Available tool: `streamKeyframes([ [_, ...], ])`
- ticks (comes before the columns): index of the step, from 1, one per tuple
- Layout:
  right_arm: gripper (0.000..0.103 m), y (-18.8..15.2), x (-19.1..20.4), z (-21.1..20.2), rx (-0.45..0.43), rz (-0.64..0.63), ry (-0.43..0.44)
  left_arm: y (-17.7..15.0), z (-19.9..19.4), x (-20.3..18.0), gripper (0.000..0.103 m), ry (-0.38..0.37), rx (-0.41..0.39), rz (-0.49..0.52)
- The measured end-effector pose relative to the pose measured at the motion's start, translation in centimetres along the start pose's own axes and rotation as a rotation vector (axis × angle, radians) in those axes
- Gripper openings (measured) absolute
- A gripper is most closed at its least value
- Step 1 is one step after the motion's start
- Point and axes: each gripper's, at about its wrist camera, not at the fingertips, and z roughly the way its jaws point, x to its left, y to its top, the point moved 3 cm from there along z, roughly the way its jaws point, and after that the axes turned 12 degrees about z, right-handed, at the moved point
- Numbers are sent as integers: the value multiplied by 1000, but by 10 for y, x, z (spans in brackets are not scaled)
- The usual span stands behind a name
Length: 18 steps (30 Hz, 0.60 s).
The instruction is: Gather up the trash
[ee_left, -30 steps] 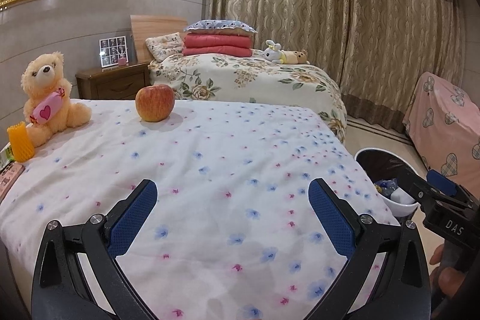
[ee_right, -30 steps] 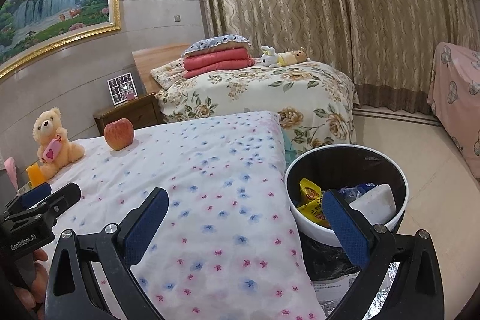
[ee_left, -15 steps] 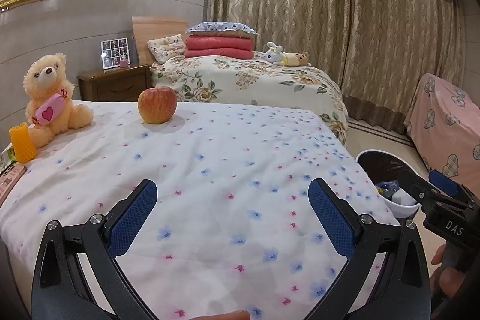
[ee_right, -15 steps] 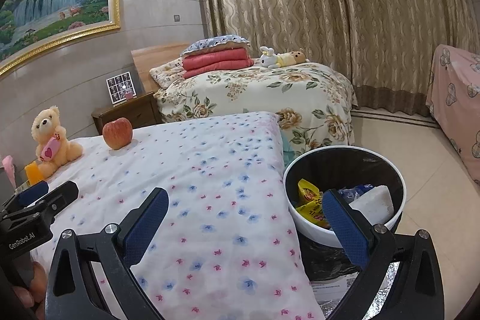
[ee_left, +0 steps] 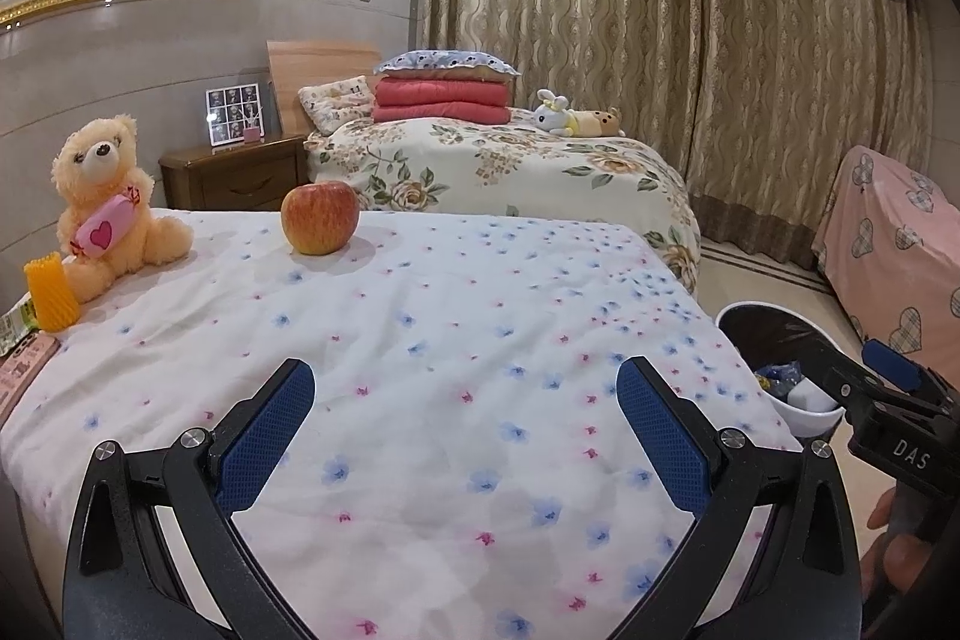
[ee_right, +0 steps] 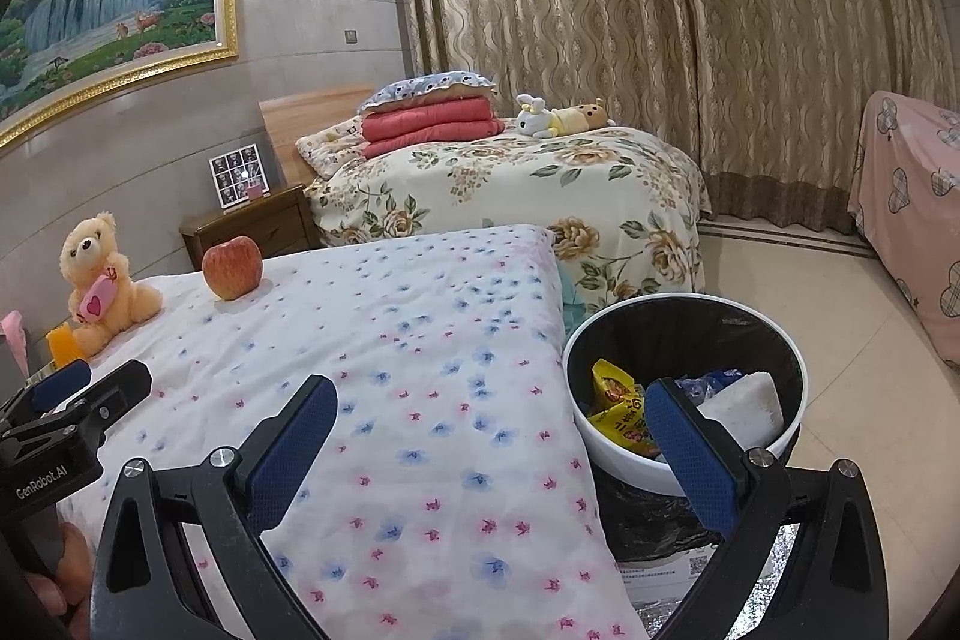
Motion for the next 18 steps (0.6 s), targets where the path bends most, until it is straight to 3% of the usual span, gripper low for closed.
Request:
streamKeyframes([
  [18, 103, 1, 1, -2, 1, 3, -2, -1, 0, 0, 103, -9, 7, -3],
])
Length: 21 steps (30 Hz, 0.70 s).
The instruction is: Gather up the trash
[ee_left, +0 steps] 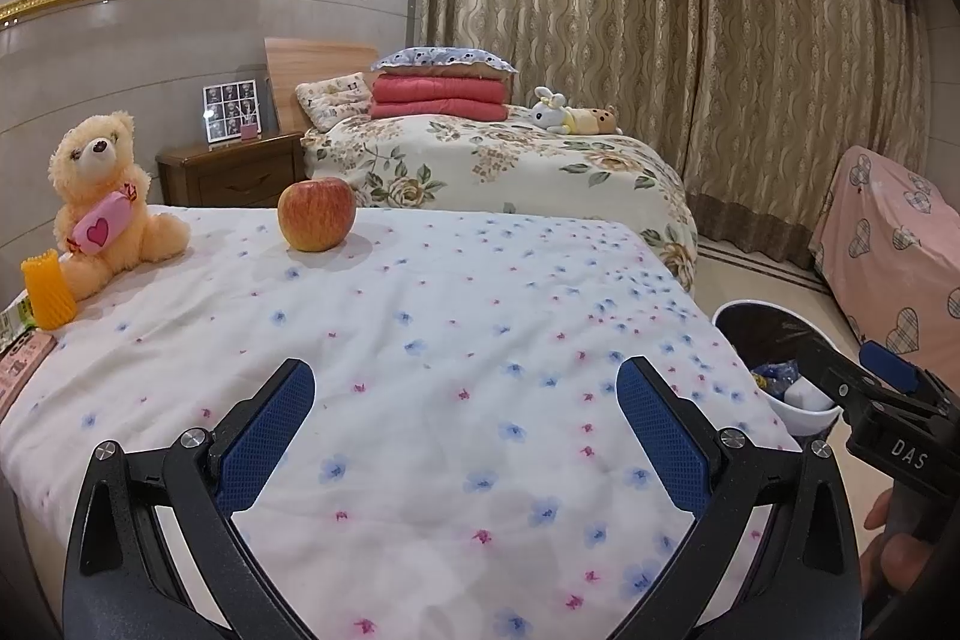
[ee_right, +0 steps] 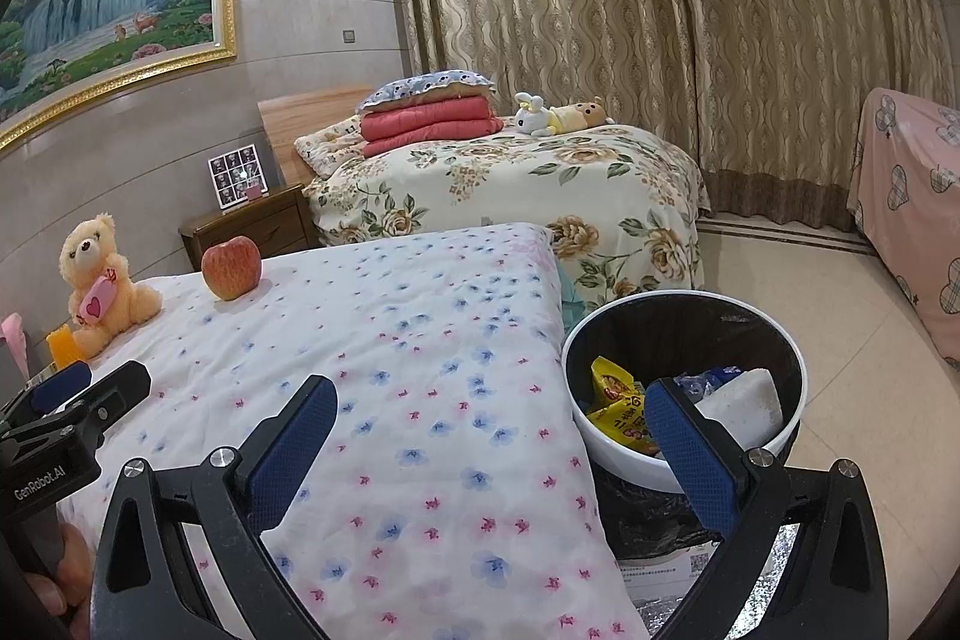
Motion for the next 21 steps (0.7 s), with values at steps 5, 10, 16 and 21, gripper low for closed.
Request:
streamKeyframes([
  [5, 103, 0, 1, -1, 0, 0, 3, 0, 0, 0, 103, 1, 0, 1],
  [10, 103, 0, 1, -1, -1, 2, 3, -1, 0, 0, 103, 0, 5, 1],
  [16, 103, 0, 0, -1, -1, 1, 4, -1, 0, 1, 103, -1, 5, 2],
  [21, 103, 0, 1, -2, -1, 0, 3, -1, 1, 0, 103, -1, 7, 2],
])
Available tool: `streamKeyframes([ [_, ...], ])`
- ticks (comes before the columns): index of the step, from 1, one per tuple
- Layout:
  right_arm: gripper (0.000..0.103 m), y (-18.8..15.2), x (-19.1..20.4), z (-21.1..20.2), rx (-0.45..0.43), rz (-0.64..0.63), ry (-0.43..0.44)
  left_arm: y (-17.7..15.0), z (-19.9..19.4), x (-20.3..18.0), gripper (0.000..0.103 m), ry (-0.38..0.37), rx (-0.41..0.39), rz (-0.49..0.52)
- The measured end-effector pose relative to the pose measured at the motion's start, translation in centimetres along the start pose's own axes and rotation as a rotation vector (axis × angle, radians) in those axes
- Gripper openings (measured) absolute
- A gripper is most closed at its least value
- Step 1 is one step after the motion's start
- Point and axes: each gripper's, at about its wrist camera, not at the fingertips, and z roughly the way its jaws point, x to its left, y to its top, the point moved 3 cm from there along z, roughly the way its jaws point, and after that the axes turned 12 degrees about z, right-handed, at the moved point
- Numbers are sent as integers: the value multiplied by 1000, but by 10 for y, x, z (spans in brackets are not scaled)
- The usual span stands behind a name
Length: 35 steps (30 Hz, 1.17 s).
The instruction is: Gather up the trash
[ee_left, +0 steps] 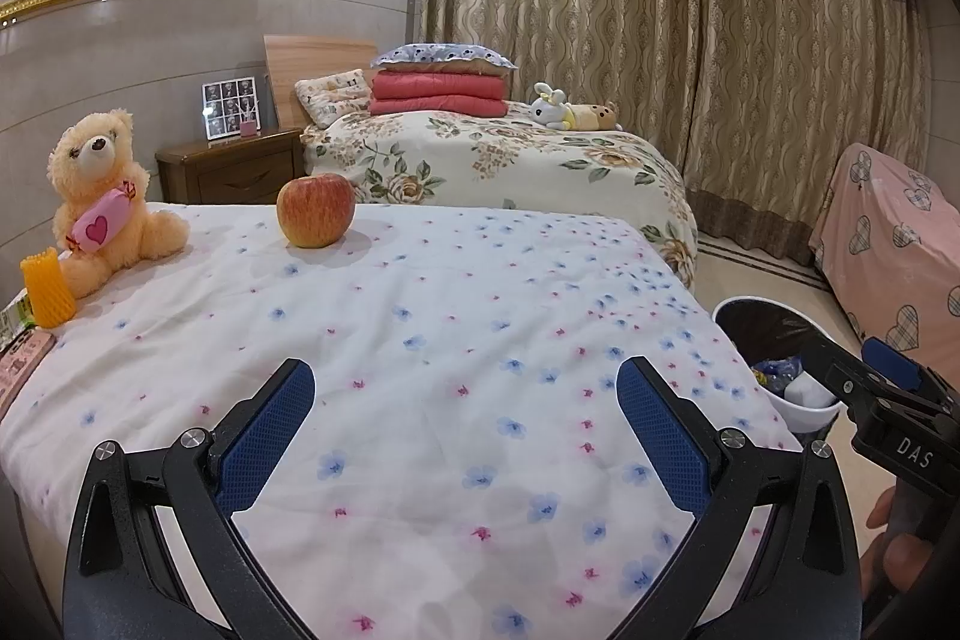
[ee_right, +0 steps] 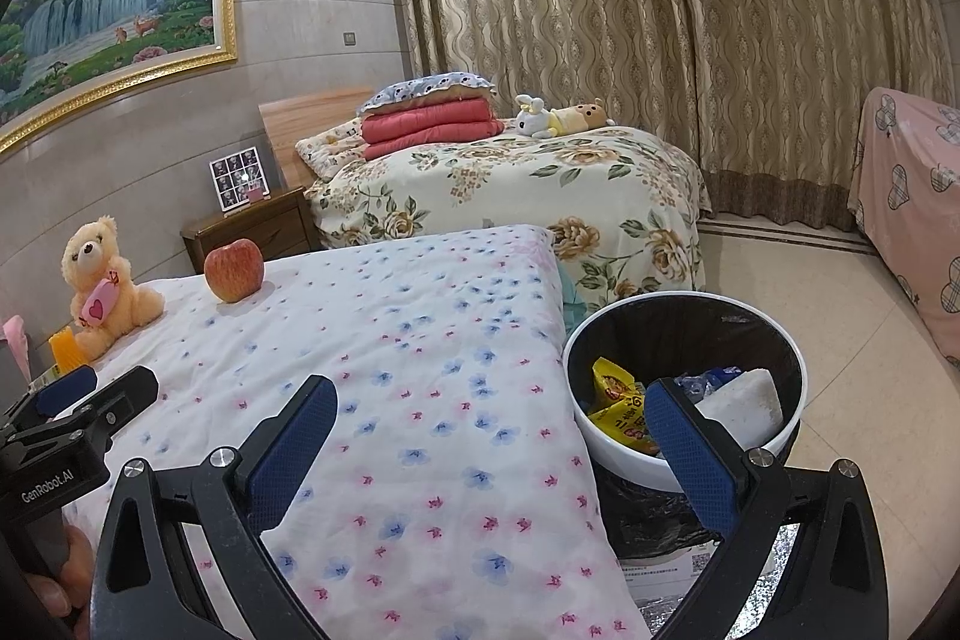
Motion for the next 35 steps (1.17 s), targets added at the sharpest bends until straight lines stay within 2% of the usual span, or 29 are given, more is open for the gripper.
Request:
streamKeyframes([
  [26, 103, -1, 6, 0, 10, -2, 1, -1, 1, -3, 103, -7, 4, -4],
  [35, 103, -5, 11, 14, 63, -2, -6, -7, 9, 2, 103, -18, 33, -30],
])
